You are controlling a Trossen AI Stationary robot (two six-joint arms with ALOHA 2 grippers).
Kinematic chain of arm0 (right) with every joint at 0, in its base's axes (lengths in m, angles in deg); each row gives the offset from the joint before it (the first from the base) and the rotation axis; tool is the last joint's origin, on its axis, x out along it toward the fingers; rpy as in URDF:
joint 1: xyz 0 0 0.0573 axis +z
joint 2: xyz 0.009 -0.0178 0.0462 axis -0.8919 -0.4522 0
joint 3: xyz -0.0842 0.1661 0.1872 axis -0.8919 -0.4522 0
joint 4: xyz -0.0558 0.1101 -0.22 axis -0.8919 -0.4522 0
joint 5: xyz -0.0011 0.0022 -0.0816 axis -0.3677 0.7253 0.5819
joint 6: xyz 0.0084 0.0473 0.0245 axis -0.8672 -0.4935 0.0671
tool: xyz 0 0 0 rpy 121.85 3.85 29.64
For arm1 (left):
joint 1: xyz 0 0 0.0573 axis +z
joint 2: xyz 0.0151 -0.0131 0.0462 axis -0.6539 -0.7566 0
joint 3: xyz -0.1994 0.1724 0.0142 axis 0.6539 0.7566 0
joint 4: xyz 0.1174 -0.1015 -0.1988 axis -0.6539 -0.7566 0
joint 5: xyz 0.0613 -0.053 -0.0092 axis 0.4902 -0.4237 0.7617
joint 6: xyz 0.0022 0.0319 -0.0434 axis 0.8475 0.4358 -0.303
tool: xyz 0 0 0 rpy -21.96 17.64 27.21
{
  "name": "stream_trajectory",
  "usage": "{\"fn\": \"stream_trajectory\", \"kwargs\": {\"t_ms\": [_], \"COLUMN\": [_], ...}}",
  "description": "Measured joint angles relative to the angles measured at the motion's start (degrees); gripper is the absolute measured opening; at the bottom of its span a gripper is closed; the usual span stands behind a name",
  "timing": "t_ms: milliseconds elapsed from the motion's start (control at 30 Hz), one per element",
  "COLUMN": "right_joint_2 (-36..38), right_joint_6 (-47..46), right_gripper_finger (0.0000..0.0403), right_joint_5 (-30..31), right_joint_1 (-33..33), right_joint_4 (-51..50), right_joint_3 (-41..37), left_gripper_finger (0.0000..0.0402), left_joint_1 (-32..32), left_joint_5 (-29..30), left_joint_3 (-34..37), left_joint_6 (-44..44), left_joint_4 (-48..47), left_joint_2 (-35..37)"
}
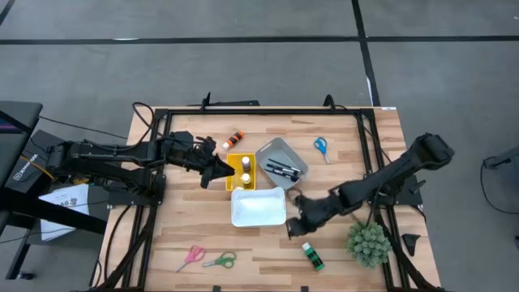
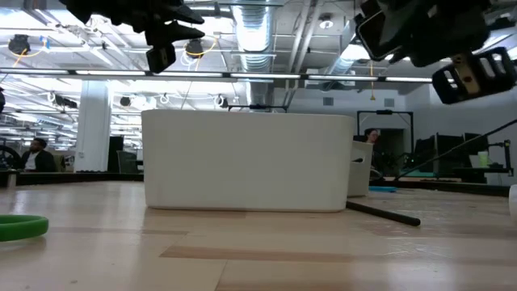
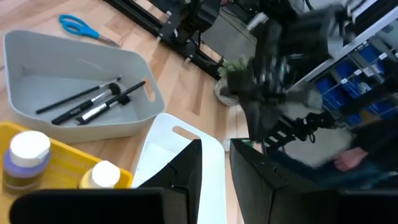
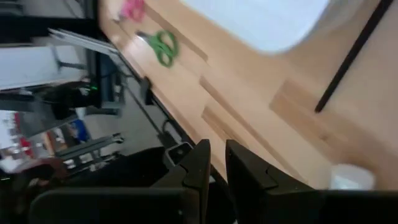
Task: Pick & Place Paint Supplies
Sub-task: Put the eyeshadow brush into the gray bin
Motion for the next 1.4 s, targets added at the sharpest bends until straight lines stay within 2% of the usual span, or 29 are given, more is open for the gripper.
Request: {"fn": "stream_trajectory", "kwargs": {"t_ms": [200,367,667,1400], "right_joint_2": [-10.51,-12.94,-18.13,-18.43], "right_joint_6": [-2.66,-3.12,-3.04,-2.73], "right_gripper_finger": [0.0047,0.0047,0.0047,0.0047], "right_joint_5": [0.69,5.63,5.27,8.07], "right_joint_1": [2.14,2.33,2.35,3.43], "right_joint_4": [-0.18,-0.16,0.37,-4.27], "right_joint_3": [6.06,6.45,6.44,6.38], "left_gripper_finger": [0.0076,0.0076,0.0076,0.0076], "left_joint_1": [-0.02,-0.02,-0.02,-0.02], "left_joint_5": [-0.07,-0.39,-0.93,-0.95], "left_joint_3": [0.0,0.0,-0.01,0.0], "left_joint_6": [2.7,3.52,4.17,4.1], "left_joint_4": [-0.03,-0.08,-0.54,-0.87], "left_joint_2": [0.17,0.6,2.7,3.56]}}
